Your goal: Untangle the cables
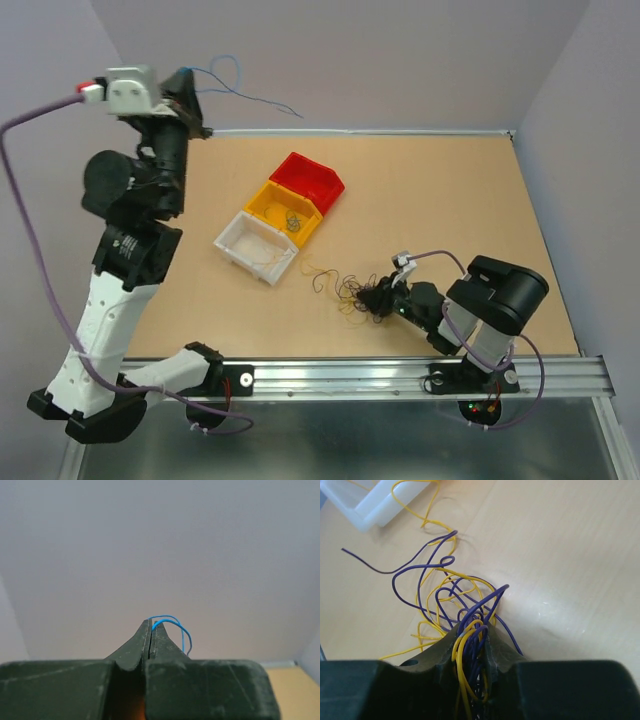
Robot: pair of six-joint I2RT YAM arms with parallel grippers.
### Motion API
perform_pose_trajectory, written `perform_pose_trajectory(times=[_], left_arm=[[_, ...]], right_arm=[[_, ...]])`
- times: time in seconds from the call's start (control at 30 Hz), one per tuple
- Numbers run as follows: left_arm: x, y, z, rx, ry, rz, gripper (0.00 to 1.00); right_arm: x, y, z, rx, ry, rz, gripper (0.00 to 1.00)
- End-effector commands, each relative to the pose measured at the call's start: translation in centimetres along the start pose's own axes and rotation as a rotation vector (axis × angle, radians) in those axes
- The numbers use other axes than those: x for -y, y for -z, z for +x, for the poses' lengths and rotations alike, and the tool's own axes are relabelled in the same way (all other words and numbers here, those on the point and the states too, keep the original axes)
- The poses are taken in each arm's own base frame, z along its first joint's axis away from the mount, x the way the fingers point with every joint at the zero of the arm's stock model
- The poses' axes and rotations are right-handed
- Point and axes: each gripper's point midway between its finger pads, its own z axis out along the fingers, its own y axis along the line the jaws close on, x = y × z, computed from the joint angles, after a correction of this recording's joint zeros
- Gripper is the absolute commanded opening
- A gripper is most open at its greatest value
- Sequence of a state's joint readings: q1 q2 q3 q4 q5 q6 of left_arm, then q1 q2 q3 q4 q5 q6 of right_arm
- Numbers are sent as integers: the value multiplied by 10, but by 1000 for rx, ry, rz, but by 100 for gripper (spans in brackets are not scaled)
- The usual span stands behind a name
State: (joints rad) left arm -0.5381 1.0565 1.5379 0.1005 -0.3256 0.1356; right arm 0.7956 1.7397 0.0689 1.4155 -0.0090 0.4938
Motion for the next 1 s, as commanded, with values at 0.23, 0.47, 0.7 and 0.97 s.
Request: perform_pose_trajectory(times=[0.23, 0.47, 0.7, 0.97], left_arm=[[23, -30, -6, 31, -30, 203, 0], [27, -70, 66, -120, -100, 187, 0], [33, -75, 102, -181, -86, 206, 0], [56, -55, 158, -248, -67, 356, 0]], right_arm=[[3, 43, -32, 182, -40, 28, 33], [-6, 43, -41, 197, -37, -3, 36], [-6, 47, -44, 200, -24, 4, 38], [-6, 55, -54, 236, -14, 11, 38]])
